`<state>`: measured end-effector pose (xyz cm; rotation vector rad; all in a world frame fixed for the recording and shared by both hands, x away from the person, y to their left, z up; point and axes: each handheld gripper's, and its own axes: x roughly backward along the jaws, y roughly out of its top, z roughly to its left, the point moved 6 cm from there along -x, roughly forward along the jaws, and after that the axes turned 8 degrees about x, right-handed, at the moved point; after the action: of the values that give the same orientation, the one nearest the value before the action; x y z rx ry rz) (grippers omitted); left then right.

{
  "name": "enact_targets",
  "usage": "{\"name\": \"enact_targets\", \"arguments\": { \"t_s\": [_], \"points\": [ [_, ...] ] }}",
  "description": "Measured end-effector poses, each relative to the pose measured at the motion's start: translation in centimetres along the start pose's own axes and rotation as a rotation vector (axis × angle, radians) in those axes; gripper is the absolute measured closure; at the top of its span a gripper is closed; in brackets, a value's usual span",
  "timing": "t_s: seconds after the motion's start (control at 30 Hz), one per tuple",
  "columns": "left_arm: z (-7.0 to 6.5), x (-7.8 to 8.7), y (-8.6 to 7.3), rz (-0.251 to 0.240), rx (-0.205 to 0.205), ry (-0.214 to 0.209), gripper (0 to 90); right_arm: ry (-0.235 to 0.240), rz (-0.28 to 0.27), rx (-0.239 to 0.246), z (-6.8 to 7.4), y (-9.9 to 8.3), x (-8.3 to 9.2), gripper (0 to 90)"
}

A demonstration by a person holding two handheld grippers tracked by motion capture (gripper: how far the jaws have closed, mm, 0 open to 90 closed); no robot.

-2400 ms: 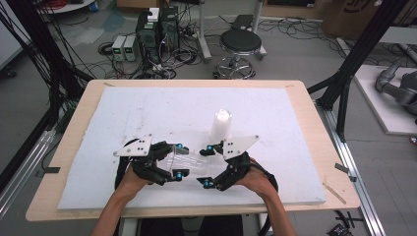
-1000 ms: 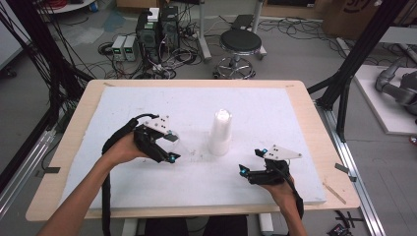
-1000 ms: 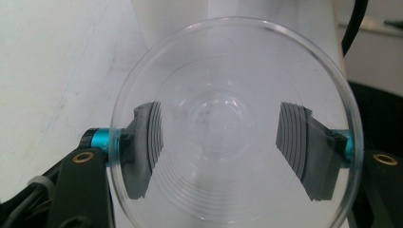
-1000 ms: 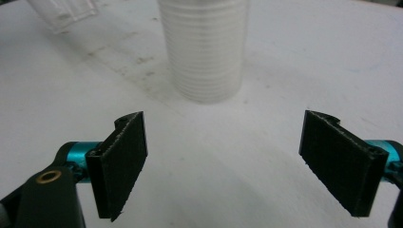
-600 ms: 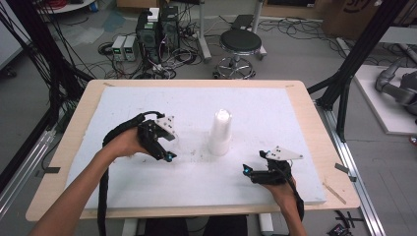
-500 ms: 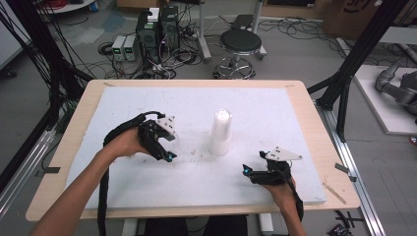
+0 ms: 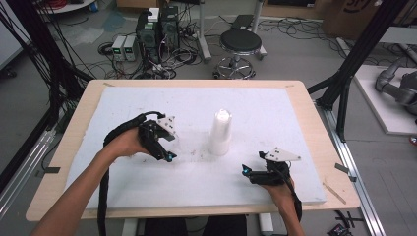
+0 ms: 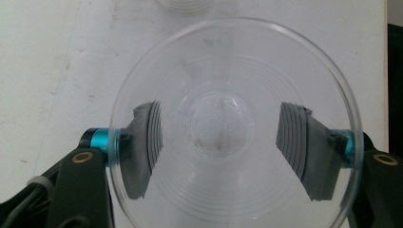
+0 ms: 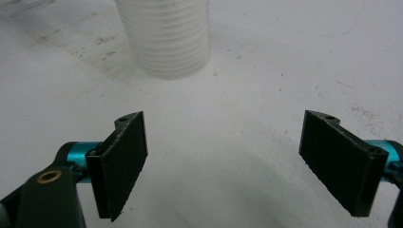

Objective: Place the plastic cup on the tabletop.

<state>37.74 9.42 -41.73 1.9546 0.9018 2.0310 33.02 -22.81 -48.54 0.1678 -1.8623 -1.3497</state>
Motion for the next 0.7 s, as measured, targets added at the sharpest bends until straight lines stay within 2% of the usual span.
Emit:
{"name": "enact_targets", "arguments": {
  "t_s": [0.43, 0.7],
  "points": [
    [0.3, -1.0, 0.3, 0.022, 0.008, 0.004, 32.0, 0.0, 0.005, 0.009, 0.1, -0.1, 0.0, 16.0],
    [0.5, -2.6, 0.5, 0.071, 0.013, 0.004, 32.0, 0.01, 0.003, 0.004, 0.2, -0.1, 0.1, 16.0]
  ]
}}
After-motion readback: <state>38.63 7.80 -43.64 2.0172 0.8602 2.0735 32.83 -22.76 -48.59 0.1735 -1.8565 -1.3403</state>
